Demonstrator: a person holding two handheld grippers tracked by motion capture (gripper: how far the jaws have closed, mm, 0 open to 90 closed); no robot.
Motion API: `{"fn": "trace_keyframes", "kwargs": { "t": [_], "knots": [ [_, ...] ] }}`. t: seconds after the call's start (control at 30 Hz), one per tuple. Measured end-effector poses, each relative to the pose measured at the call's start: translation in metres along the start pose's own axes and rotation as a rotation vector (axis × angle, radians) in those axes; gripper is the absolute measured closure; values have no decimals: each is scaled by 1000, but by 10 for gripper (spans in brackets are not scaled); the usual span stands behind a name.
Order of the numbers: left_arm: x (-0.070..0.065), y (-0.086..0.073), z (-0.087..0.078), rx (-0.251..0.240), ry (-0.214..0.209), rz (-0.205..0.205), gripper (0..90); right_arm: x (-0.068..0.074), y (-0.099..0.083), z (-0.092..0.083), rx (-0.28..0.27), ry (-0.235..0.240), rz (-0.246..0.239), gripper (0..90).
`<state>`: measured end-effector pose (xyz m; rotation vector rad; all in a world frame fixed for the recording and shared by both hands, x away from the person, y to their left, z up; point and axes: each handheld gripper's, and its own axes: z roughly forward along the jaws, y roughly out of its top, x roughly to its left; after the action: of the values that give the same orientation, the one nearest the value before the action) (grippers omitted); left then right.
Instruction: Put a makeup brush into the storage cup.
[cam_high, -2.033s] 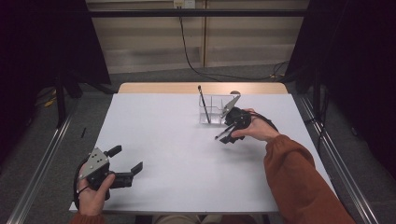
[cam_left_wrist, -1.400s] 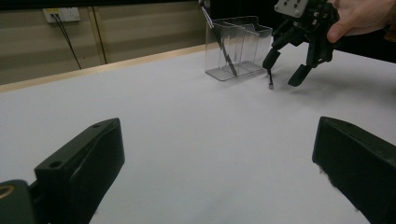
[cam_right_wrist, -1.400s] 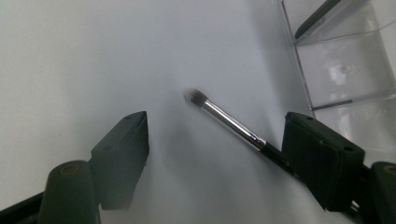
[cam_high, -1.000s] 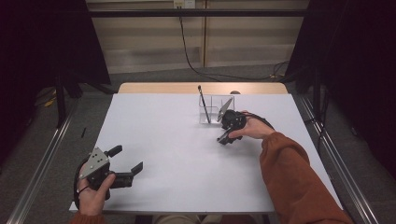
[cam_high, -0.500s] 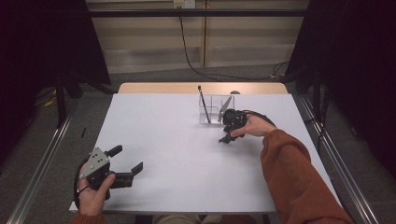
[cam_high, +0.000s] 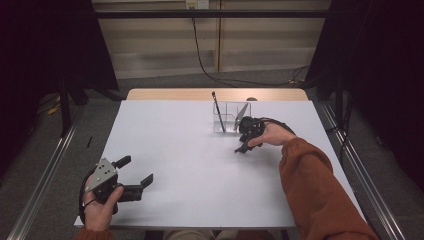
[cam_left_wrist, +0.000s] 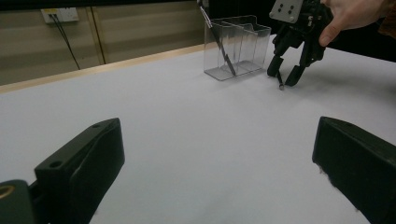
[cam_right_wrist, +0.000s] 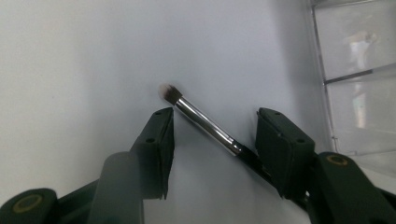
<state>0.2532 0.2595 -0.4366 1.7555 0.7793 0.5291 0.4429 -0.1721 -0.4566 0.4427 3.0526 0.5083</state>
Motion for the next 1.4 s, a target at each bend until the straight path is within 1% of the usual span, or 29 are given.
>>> {"fn": "trace_keyframes", "kwargs": {
  "t": [0.1,0.17,0.2,0.33,0.5,0.53,0.57,0.63,0.7,0.93,1.0,1.13,1.23,1.4],
  "knots": [
    [1,0,0,2,0,0,23,-1,-1,-1,37,-4,-11,455],
    [0,0,0,1,-1,-1,23,-1,-1,-1,65,-20,-27,393],
    [0,0,0,-3,0,-1,23,-1,-1,-1,72,-18,-29,382],
    [0,0,0,0,0,1,22,-2,-1,-1,79,-8,-23,391],
    [-1,0,0,0,-2,6,23,-2,4,-1,116,-1,-14,487],
    [-1,0,0,0,-2,6,23,-2,5,-1,119,1,-21,531],
    [-1,0,0,1,-2,6,22,-2,6,-2,125,6,-24,599],
    [-1,0,0,1,-1,3,23,-3,7,-2,131,8,-28,669],
    [0,0,0,1,-1,4,23,-2,8,-3,142,10,-22,705],
    [-1,0,0,0,-2,5,23,-2,11,-2,160,21,-33,838],
    [-1,0,0,0,-2,6,23,-1,11,-2,161,20,-42,841],
    [-1,0,0,0,-1,6,23,0,10,-2,156,18,-31,841],
    [0,0,0,-1,0,0,22,0,9,-2,143,15,-35,842],
    [0,0,0,-1,0,0,23,0,8,-3,138,15,-28,842]
  ]
}}
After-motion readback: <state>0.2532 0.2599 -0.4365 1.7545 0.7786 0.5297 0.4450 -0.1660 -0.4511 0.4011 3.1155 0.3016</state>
